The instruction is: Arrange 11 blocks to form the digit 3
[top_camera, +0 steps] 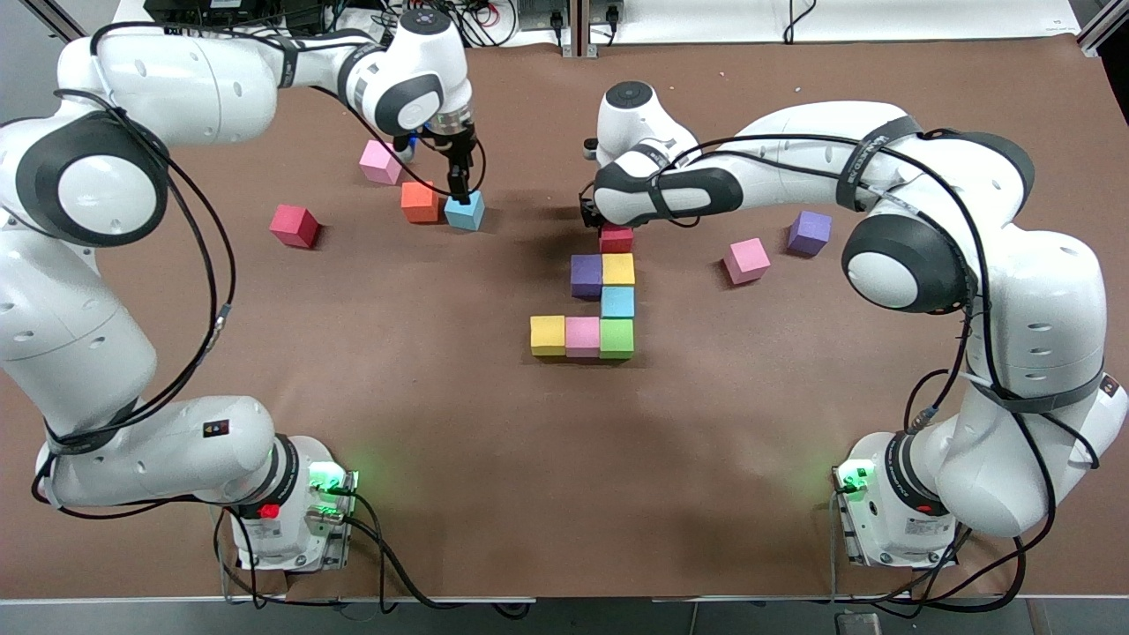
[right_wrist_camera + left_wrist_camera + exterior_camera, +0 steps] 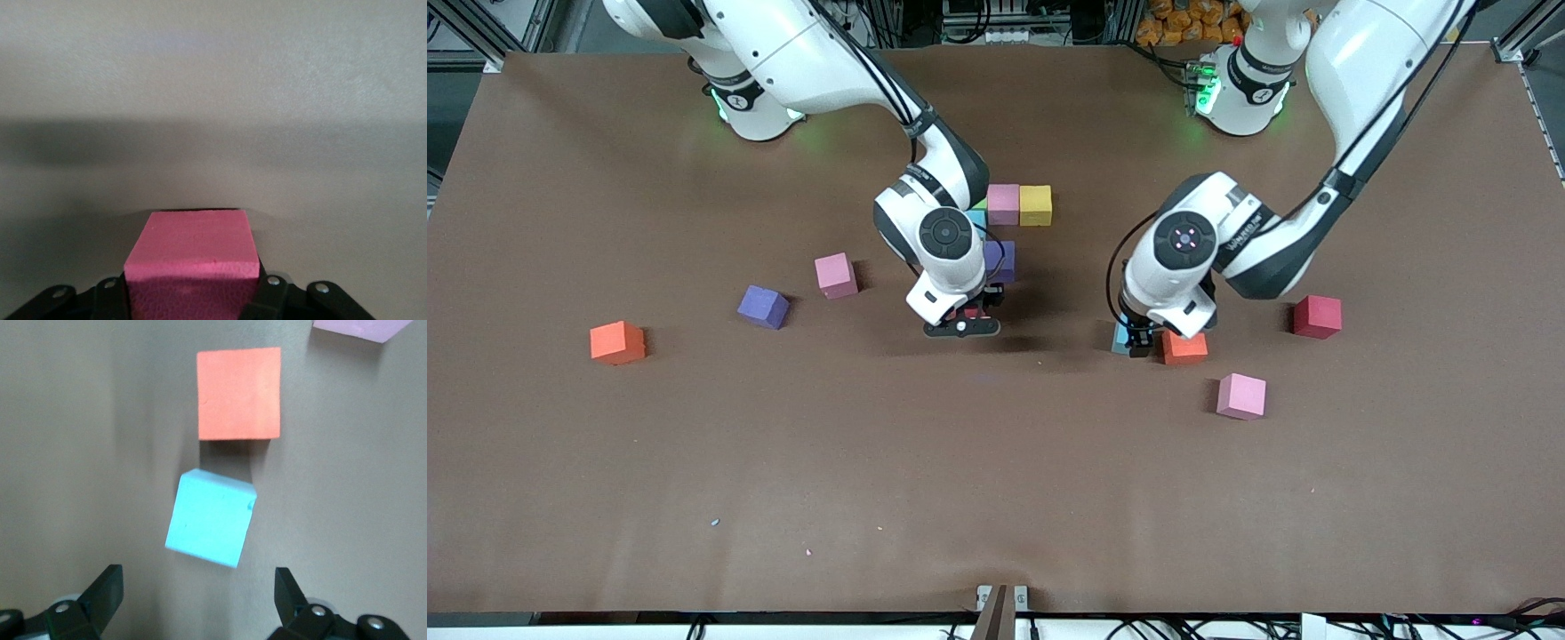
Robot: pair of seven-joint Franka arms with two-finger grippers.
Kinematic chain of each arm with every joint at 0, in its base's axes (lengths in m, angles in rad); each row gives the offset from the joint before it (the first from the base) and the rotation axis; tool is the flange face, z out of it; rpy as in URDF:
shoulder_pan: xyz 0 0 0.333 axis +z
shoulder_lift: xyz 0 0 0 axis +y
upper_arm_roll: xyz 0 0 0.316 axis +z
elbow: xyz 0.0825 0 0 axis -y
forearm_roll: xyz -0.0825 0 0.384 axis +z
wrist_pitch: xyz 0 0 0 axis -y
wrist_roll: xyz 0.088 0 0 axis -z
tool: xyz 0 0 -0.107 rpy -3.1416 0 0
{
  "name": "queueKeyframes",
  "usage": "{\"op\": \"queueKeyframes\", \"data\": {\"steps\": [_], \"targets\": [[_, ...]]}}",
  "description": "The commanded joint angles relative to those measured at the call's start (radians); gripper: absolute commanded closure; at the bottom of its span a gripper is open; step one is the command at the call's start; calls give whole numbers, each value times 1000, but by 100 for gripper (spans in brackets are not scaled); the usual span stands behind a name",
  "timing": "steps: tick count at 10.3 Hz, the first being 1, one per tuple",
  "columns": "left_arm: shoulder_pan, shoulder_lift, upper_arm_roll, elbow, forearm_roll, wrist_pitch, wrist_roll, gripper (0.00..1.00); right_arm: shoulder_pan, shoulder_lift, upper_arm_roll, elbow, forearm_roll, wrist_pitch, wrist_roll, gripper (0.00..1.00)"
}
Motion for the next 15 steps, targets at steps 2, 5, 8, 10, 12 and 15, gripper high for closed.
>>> {"op": "queueKeyframes", "data": {"steps": [2, 5, 8, 10, 12, 15], "targets": [[28, 35, -3, 8, 12, -11, 175, 0, 8, -8, -5, -31, -4, 16, 19, 91], [26, 63, -1, 3, 18, -11, 276, 0, 25, -8, -5, -51, -6, 11, 57, 91], [26, 84, 3, 2, 30, -10, 289, 0, 25, -11, -6, -58, -7, 4, 57, 90], [25, 95, 17, 2, 30, -5, 289, 0, 25, -13, -5, -58, -7, -9, 57, 90], [15, 101, 34, 3, 32, 1, 289, 0, 25, -13, -5, -58, -7, -13, 57, 90], [14, 118, 39, 5, 63, 15, 286, 0, 27, -16, -5, -68, -7, -13, 59, 89]]}}
